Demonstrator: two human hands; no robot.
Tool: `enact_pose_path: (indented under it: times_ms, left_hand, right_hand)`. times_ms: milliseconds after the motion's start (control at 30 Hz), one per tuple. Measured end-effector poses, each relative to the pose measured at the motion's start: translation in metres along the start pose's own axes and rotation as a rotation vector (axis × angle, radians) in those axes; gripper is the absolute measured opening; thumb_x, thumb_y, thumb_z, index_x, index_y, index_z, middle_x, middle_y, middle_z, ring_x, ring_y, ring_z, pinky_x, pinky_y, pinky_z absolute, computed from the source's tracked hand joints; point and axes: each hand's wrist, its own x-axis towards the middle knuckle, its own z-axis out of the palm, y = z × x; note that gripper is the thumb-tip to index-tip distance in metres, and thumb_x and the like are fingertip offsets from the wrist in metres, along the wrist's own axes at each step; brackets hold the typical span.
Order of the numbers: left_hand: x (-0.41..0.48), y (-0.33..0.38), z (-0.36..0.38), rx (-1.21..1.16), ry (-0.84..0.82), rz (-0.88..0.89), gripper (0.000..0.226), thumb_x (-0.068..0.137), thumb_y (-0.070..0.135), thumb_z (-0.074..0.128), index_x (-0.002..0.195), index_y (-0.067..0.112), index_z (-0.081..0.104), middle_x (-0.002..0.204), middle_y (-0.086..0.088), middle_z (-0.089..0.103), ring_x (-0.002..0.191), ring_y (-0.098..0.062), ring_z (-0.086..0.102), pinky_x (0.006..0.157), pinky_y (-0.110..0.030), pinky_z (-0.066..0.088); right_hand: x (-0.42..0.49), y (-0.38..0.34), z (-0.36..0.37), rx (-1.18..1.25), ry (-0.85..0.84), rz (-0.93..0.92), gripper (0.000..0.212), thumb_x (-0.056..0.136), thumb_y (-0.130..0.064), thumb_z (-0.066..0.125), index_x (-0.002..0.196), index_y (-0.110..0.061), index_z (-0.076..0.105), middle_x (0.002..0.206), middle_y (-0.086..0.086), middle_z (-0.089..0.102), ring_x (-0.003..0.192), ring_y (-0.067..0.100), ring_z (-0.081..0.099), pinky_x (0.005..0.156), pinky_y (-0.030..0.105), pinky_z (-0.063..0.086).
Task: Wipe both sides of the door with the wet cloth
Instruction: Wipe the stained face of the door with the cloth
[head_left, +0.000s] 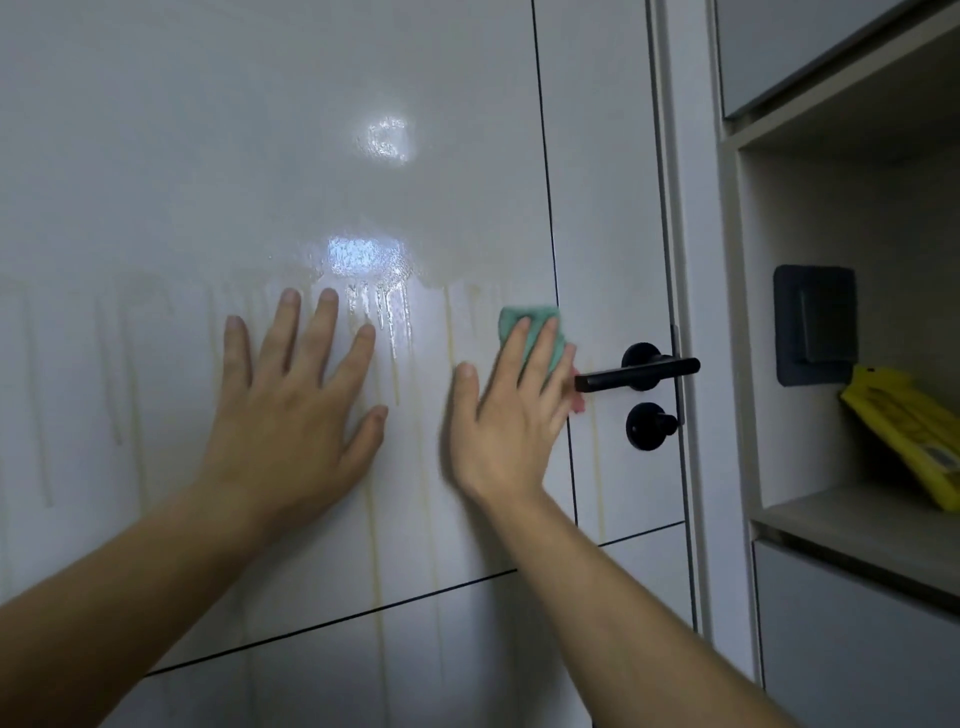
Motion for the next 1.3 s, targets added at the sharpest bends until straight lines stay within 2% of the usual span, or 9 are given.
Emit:
enact_pose_path:
  times_ms: [200, 367, 467, 767, 867, 1033, 1133, 1200, 1300]
  left_hand:
    - [0.001, 0.003, 0.000, -0.023, 0.025, -0.006, 0.075, 0.092, 0.053, 0.033, 0.151, 0.008, 0.047, 0.163, -0.026, 0.027, 0.149, -0.051, 0.023, 0.113, -0.075, 0.018]
    - [-0.001, 0.001, 0.007, -0.015, 0.056, -0.004, 0.074, 0.093, 0.053, 0.033, 0.152, 0.009, 0.045, 0.164, -0.025, 0.025, 0.151, -0.049, 0.019, 0.115, -0.075, 0.015]
    - [-0.006, 0.006, 0.013, -0.008, 0.068, -0.031, 0.074, 0.094, 0.052, 0.034, 0.156, 0.010, 0.039, 0.167, -0.022, 0.019, 0.154, -0.045, 0.015, 0.117, -0.074, 0.009]
    - [-0.032, 0.021, 0.027, 0.017, 0.097, -0.005, 0.070, 0.096, 0.048, 0.038, 0.153, 0.010, 0.042, 0.166, -0.020, 0.026, 0.153, -0.043, 0.022, 0.116, -0.075, 0.010]
    - [-0.030, 0.023, 0.022, 0.016, 0.073, -0.002, 0.069, 0.095, 0.047, 0.039, 0.154, 0.010, 0.042, 0.166, -0.019, 0.026, 0.152, -0.043, 0.022, 0.116, -0.074, 0.011]
    - [-0.030, 0.012, 0.008, 0.012, 0.068, 0.029, 0.063, 0.098, 0.043, 0.036, 0.151, 0.011, 0.046, 0.163, -0.015, 0.034, 0.149, -0.037, 0.035, 0.114, -0.065, 0.026]
    - [-0.021, -0.007, -0.004, -0.026, 0.114, 0.043, 0.062, 0.095, 0.041, 0.037, 0.148, 0.011, 0.049, 0.161, -0.016, 0.039, 0.143, -0.034, 0.043, 0.108, -0.054, 0.033]
    - [-0.013, -0.020, -0.009, 0.000, 0.124, -0.008, 0.064, 0.094, 0.042, 0.038, 0.150, 0.012, 0.047, 0.164, -0.017, 0.033, 0.148, -0.038, 0.034, 0.116, -0.058, 0.023]
    - [-0.010, -0.037, -0.008, 0.022, 0.090, -0.113, 0.067, 0.093, 0.044, 0.041, 0.155, 0.018, 0.040, 0.167, -0.017, 0.023, 0.153, -0.045, 0.018, 0.117, -0.072, 0.004]
  right_hand:
    - [-0.075, 0.069, -0.012, -0.126, -0.170, -0.365, 0.069, 0.105, -0.052, 0.026, 0.163, -0.019, 0.010, 0.171, 0.003, -0.006, 0.157, 0.030, -0.011, 0.126, 0.052, 0.001]
    - [-0.010, 0.071, -0.021, -0.090, -0.070, -0.109, 0.073, 0.101, -0.053, 0.020, 0.163, -0.019, 0.006, 0.170, 0.001, -0.012, 0.156, 0.031, -0.007, 0.125, 0.044, -0.012]
    - [0.019, 0.065, -0.025, -0.073, -0.068, -0.122, 0.074, 0.101, -0.053, 0.017, 0.163, -0.017, 0.003, 0.171, 0.007, -0.010, 0.156, 0.030, -0.010, 0.122, 0.043, -0.015]
    - [-0.142, 0.148, -0.012, -0.115, -0.165, -0.079, 0.071, 0.105, -0.057, 0.015, 0.163, -0.018, -0.003, 0.171, 0.002, -0.014, 0.157, 0.030, -0.013, 0.123, 0.063, 0.006]
    - [-0.147, 0.130, -0.006, -0.131, -0.162, -0.102, 0.071, 0.106, -0.055, 0.017, 0.162, -0.016, -0.001, 0.171, 0.007, -0.012, 0.156, 0.036, -0.009, 0.122, 0.062, 0.005]
    - [-0.057, 0.048, -0.008, -0.122, -0.167, -0.471, 0.069, 0.105, -0.051, 0.029, 0.163, -0.017, 0.015, 0.171, 0.006, -0.002, 0.157, 0.034, -0.009, 0.126, 0.054, -0.002]
    - [0.038, -0.006, -0.014, -0.108, -0.097, -0.335, 0.071, 0.103, -0.054, 0.022, 0.164, -0.020, 0.008, 0.171, 0.005, -0.006, 0.156, 0.031, -0.013, 0.125, 0.051, -0.009]
    - [0.059, -0.029, -0.012, -0.077, -0.089, -0.228, 0.072, 0.102, -0.055, 0.020, 0.164, -0.021, 0.004, 0.171, 0.004, -0.011, 0.155, 0.030, -0.017, 0.124, 0.052, -0.009]
    - [0.016, -0.031, -0.006, -0.132, -0.133, -0.429, 0.075, 0.102, -0.057, 0.025, 0.164, -0.019, 0.007, 0.170, 0.003, -0.011, 0.156, 0.032, -0.016, 0.125, 0.051, -0.010]
